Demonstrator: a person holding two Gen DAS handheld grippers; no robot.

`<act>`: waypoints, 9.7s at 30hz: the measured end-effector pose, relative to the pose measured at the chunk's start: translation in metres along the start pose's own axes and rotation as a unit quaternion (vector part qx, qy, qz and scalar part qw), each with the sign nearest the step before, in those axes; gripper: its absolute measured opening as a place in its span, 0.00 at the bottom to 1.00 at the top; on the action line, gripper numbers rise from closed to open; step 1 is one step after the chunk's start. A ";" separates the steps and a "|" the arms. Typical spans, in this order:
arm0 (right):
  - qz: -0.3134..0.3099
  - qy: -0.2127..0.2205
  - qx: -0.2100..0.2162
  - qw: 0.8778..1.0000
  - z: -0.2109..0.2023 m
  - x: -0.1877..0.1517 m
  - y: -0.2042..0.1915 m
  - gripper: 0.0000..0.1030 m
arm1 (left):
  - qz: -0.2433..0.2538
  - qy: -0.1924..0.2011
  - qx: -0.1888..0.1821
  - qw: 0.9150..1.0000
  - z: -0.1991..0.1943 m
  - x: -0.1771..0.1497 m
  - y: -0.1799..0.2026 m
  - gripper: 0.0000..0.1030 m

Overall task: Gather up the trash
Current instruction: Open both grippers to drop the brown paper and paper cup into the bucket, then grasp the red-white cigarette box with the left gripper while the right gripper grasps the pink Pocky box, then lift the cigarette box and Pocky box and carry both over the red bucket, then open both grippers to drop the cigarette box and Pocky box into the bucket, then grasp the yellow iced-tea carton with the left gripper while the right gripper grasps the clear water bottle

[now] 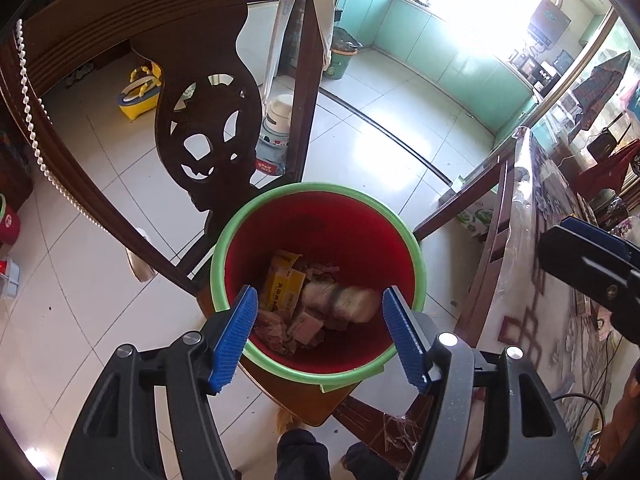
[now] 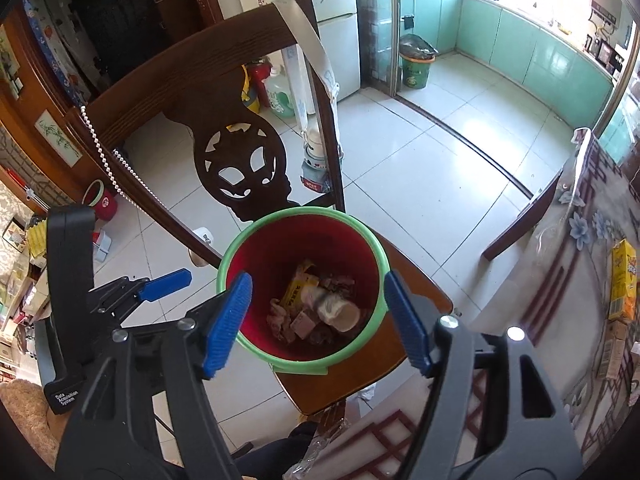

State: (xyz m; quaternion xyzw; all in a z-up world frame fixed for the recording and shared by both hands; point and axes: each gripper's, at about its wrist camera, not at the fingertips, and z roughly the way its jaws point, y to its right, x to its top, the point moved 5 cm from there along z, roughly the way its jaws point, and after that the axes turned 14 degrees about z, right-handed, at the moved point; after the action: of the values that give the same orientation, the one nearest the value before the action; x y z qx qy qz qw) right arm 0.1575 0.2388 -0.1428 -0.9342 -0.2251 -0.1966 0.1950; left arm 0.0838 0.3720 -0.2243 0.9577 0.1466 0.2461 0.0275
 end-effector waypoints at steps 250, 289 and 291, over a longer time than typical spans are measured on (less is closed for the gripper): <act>0.150 -0.036 -0.308 0.939 -0.184 -0.102 0.646 0.88 | 0.161 0.045 -0.084 0.982 -0.025 0.049 0.416 0.73; 0.412 0.071 -0.073 0.905 -0.172 -0.149 0.587 0.48 | 0.219 0.023 -0.032 0.975 0.115 0.123 0.556 0.55; 0.410 0.073 -0.071 0.906 -0.174 -0.148 0.577 0.48 | 0.231 0.034 -0.039 0.971 0.099 0.120 0.552 0.55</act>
State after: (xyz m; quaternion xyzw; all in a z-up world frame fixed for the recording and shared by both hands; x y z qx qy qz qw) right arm 0.2741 -0.3662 -0.2219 -0.9385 0.2071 -0.1829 0.2071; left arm 0.3788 -0.1179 -0.1863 0.9548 -0.0877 0.2841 0.0022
